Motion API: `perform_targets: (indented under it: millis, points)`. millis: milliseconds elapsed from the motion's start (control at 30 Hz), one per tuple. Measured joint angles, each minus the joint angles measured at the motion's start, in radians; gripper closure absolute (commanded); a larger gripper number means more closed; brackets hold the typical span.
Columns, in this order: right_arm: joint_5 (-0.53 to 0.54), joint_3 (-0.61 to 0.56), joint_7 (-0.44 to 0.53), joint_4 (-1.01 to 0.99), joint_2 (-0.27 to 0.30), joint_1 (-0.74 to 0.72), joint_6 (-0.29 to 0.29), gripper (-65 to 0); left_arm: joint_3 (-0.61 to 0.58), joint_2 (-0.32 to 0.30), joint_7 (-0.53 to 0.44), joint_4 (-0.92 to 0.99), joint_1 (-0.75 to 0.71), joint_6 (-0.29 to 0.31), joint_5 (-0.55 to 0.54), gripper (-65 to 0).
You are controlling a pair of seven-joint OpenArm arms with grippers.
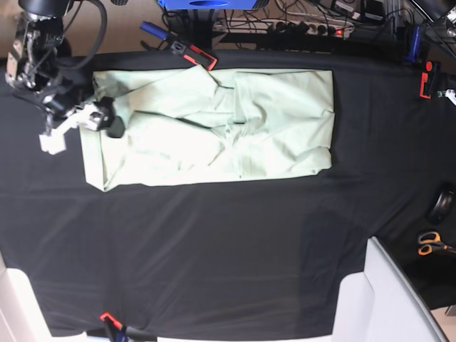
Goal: Fold the T-shirt properly
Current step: 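Drag the folded shirt with the right gripper toward its arm base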
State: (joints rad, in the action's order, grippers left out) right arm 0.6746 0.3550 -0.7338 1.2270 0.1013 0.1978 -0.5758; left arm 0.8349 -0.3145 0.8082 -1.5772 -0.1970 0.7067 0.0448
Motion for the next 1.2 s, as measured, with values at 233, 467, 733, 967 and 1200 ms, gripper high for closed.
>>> perform_targets:
  millis: [233, 467, 733, 967, 1200]
  points:
    - [0.001, -0.106, 0.011, 0.0, -0.026, -0.01, 0.0, -56.0, -0.003, 0.006, -0.002, 0.0, -0.003, 0.0, -0.001, 0.0]
    - [0.007, -0.127, -0.011, -0.001, -0.007, -0.018, -0.008, -56.0, -0.003, 0.006, -0.002, 0.001, -0.003, 0.0, 0.0, 0.0]
    - [-0.002, -0.127, -0.023, -0.003, -0.036, -0.037, -0.006, -55.9, -0.003, 0.011, -0.002, 0.001, -0.003, 0.0, -0.001, 0.0]
    - [0.0, -0.238, -0.018, -0.021, -0.041, -0.062, 0.0, -54.3, -0.004, 0.02, -0.002, 0.001, -0.003, 0.0, -0.001, 0.0]
    - [0.0, -0.238, -0.024, -0.11, -0.027, -0.096, 0.0, -9.9, -0.004, 0.02, -0.002, 0.001, -0.003, 0.0, 0.003, 0.0]
